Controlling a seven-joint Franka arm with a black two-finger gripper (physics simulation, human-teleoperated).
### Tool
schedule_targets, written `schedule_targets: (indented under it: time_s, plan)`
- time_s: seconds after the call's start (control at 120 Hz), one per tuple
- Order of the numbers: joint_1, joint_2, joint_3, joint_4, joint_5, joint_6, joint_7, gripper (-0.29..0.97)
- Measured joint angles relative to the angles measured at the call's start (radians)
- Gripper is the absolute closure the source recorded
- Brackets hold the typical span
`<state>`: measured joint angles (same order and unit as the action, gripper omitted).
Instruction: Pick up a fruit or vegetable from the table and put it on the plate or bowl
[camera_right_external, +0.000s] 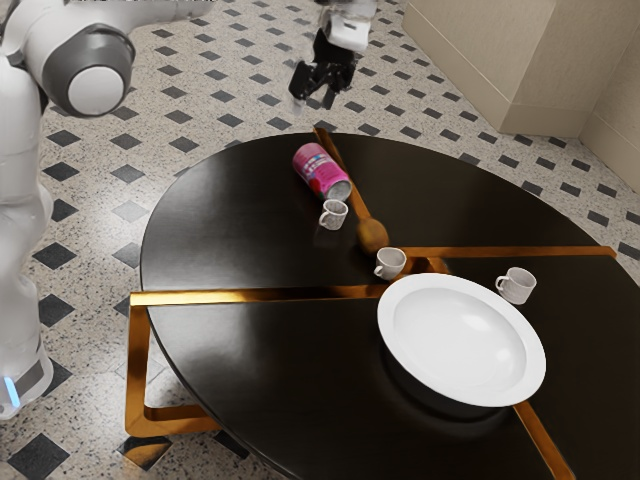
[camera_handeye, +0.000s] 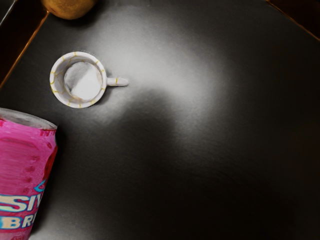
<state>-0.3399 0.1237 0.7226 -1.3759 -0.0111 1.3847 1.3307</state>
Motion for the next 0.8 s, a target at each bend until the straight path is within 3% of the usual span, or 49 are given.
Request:
schedule_targets:
  time_s: [0.117, 0.267, 0.433, 0.8]
  plan:
    - [-0.085, 0.003, -0.003, -0.024, -0.021, 0.022, 0.039, 0.02]
    - [-0.165, -0.012, -0.008, -0.109, -0.032, 0.17, 0.072, 0.02]
    - [-0.16, -0.026, -0.013, -0.201, -0.036, 0.344, 0.058, 0.02]
    - [-0.158, 0.008, -0.068, -0.312, -0.038, 0.582, 0.018, 0.02]
